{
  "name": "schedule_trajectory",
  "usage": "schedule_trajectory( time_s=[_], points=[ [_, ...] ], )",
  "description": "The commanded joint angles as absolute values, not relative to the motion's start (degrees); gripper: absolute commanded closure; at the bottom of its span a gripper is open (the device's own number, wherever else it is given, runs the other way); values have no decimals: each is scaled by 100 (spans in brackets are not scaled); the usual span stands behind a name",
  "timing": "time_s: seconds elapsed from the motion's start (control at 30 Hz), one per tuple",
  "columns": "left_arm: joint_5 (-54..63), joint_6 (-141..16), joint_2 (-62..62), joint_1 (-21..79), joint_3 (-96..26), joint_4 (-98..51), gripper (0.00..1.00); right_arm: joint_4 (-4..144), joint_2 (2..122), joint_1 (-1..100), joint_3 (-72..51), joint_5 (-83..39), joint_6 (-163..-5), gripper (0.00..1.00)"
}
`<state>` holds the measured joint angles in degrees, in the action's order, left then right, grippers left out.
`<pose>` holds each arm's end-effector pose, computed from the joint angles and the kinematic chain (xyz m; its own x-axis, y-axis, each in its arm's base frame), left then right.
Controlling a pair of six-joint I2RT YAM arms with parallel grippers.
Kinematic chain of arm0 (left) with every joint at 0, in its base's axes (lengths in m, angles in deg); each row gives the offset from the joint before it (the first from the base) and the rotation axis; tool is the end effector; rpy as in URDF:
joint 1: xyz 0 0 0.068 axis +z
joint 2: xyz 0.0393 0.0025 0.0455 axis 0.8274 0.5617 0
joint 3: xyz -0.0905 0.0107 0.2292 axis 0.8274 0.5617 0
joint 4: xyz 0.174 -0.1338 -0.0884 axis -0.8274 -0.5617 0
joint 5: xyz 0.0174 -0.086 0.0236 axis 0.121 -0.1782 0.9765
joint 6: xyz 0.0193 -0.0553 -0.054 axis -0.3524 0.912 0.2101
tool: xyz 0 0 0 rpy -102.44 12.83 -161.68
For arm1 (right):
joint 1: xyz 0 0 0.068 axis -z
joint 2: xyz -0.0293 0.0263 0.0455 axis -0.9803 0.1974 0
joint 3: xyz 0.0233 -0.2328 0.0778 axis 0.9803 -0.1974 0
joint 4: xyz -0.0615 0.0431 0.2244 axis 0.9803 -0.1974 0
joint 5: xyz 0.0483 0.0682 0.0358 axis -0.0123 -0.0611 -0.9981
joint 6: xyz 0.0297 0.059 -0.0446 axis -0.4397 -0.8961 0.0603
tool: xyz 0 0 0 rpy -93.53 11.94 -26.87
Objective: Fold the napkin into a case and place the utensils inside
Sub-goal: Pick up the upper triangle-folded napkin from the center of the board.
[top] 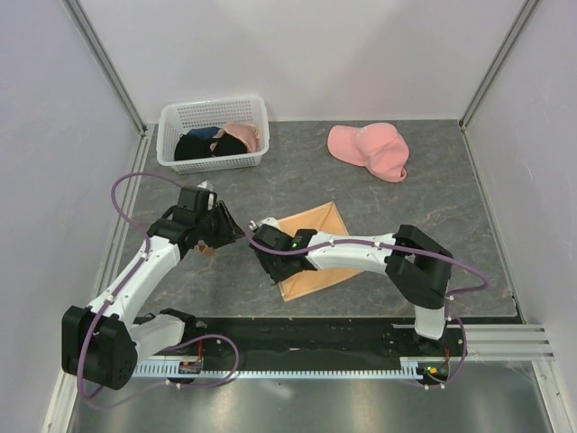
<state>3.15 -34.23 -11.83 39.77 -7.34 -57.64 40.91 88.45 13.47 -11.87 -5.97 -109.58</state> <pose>0.2176 -0.0745 0.2006 -0.8121 -0.4238 -0.4011 -0.1910 0.8426 -0.5035 0.1656 0.3327 0.1429 -0.7816 -0.4256 -0.4560 -0.5313 0.8373 0.1293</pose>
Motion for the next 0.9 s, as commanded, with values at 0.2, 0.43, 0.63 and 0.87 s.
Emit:
schedule_trajectory(
  time_s=[0.2, 0.43, 0.63, 0.87],
  points=[
    [45, -3550, -1344, 4071, -637, -5852, 55, 4103, 9059, 1129, -1041, -409, -11202, 55],
    [9, -3585, -1344, 4133, -646, -5852, 55, 4042, 9182, 980, -1243, -84, -11255, 57],
    [-8, -3594, -1317, 4150, -637, -5844, 55, 3849, 9174, 910, -1261, 232, -11237, 57],
    [-26, -3585, -1308, 4159, -629, -5817, 55, 3593, 8910, 901, -1068, 364, -11079, 58]
  ],
)
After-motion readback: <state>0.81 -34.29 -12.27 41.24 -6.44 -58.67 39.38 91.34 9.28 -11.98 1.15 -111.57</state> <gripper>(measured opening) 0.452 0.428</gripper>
